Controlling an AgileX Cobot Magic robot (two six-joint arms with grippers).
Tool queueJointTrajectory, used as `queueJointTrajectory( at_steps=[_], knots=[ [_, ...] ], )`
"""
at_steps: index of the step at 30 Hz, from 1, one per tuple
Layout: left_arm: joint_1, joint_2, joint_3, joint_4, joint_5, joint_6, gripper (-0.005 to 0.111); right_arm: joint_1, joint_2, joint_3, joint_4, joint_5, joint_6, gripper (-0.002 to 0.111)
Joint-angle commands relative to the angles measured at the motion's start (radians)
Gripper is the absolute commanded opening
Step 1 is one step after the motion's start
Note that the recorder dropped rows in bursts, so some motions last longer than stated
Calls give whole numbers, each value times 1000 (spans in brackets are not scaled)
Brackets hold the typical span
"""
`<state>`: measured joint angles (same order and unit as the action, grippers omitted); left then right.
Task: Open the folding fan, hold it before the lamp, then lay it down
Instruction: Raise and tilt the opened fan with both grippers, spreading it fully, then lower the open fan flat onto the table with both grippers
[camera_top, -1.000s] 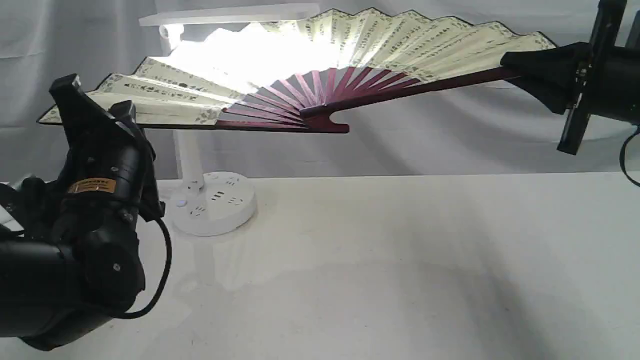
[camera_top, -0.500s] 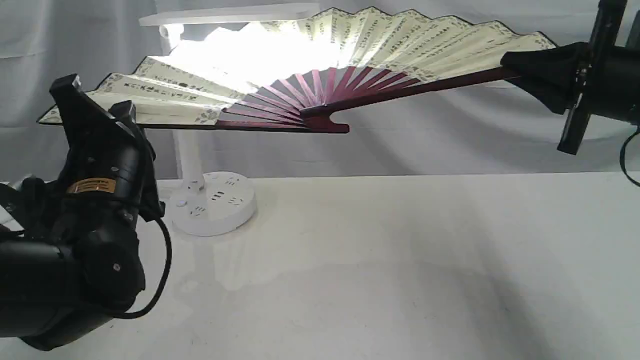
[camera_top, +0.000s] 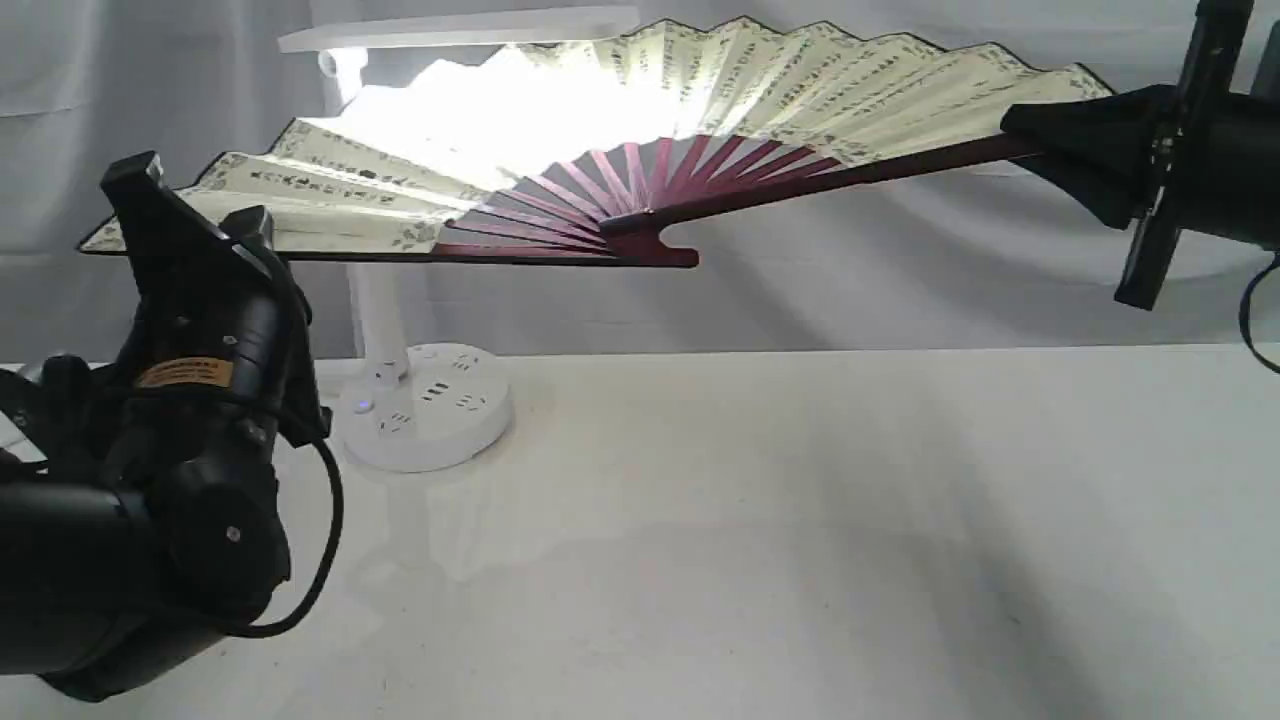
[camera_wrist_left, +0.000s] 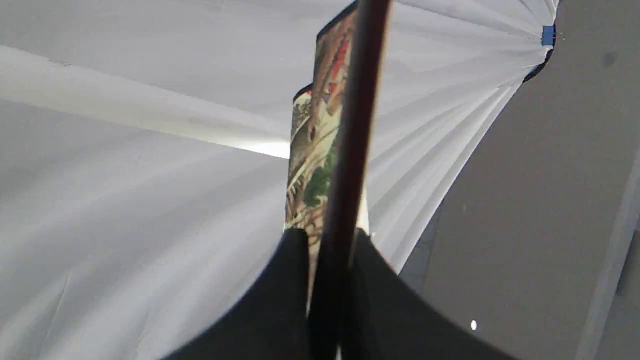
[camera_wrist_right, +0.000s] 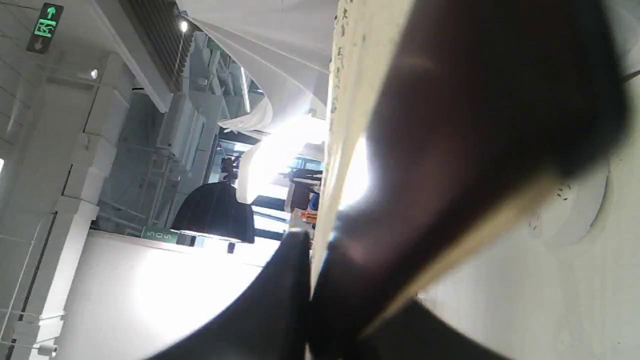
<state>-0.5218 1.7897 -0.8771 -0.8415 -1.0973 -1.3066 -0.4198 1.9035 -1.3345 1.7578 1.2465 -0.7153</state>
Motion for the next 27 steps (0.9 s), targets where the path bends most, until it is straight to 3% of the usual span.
queueJointTrajectory(
  at_steps=[1,8,17,27],
  knots=[
    [23,-30,-6,-119,-80,-49,0,-19,-3,-5,-13,-95,-46,0],
    [21,-30,-2,-118,-48,-49,0,-19,-3,-5,-13,-88,-37,0],
    [21,-30,99,-109,-37,-49,0,-21,41,11,-55,-50,21,0],
    [-19,-7,141,-117,212,-49,0,-46,43,183,-45,-81,-79,0]
  ],
)
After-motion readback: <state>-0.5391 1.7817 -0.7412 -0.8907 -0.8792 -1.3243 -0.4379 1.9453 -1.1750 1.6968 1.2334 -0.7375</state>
